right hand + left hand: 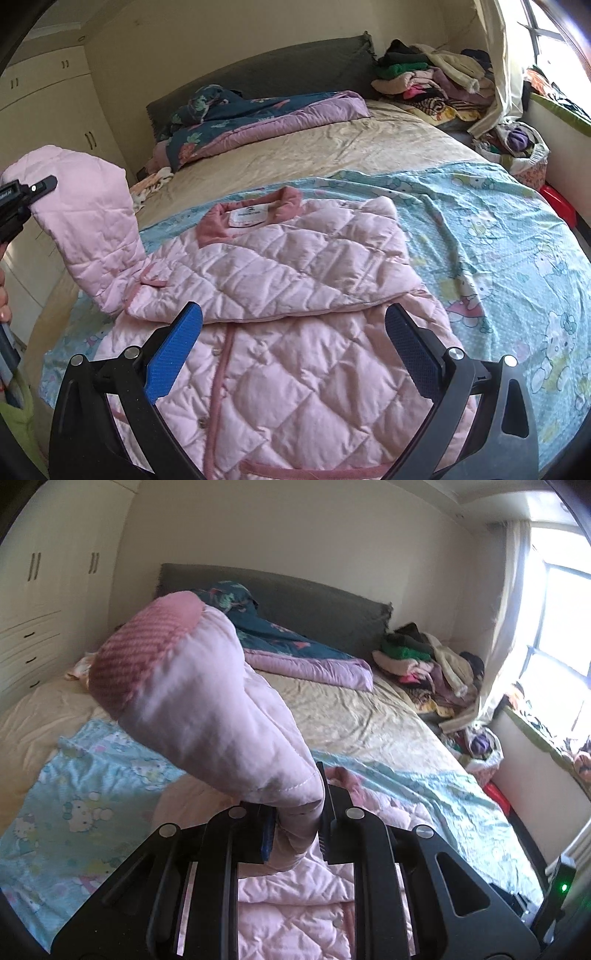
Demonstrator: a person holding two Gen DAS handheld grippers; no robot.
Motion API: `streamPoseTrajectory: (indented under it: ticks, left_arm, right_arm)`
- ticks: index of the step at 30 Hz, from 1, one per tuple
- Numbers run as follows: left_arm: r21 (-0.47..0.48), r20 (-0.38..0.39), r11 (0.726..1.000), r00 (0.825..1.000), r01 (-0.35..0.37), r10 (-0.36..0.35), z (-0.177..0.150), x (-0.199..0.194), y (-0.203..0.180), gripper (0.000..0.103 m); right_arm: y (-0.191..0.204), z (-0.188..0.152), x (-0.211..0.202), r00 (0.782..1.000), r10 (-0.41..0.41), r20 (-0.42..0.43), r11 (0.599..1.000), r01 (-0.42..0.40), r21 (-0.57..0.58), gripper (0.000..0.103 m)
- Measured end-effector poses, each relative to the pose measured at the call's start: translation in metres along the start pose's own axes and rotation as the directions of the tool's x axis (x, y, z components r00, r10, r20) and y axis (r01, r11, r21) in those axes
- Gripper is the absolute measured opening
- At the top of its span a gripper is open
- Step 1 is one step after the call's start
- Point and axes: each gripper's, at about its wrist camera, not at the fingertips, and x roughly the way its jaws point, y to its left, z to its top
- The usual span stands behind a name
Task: Fold large clothes
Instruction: 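Lift the held sleeve with the left gripper toward the jacket front, then lay the sleeve across the jacket front and open the left gripper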
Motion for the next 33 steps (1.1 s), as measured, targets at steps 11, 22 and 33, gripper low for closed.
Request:
streamPoseTrajectory:
  ticks: [11, 22, 33]
  left_arm:
    - [0.091, -0.114, 0.994, 0.992, 0.058, -0.047, -0.037, 0.047, -0.051, 0.011]
    - [0.194, -0.222, 0.978, 0.974, 0.082, -0.038, -0.077, 0.086, -0.084, 0.013]
    - [0.309, -0.357, 0.945, 0.934, 0.106, 0.012, -0.124, 0.118, -0.117, 0.035]
  right_arm:
    - [-0.045, -0.001, 0.004, 0.999, -0.049, -0.005, 0.996, 0.049, 0.074, 0.099]
    - [-0.084, -0.005, 0.006, 0.995, -0.102, -0.014, 0.983, 0.103, 0.152, 0.099]
    - [-0.104, -0.007, 0.004, 0.991, -0.134, -0.021, 0.973, 0.136, 0.186, 0.099]
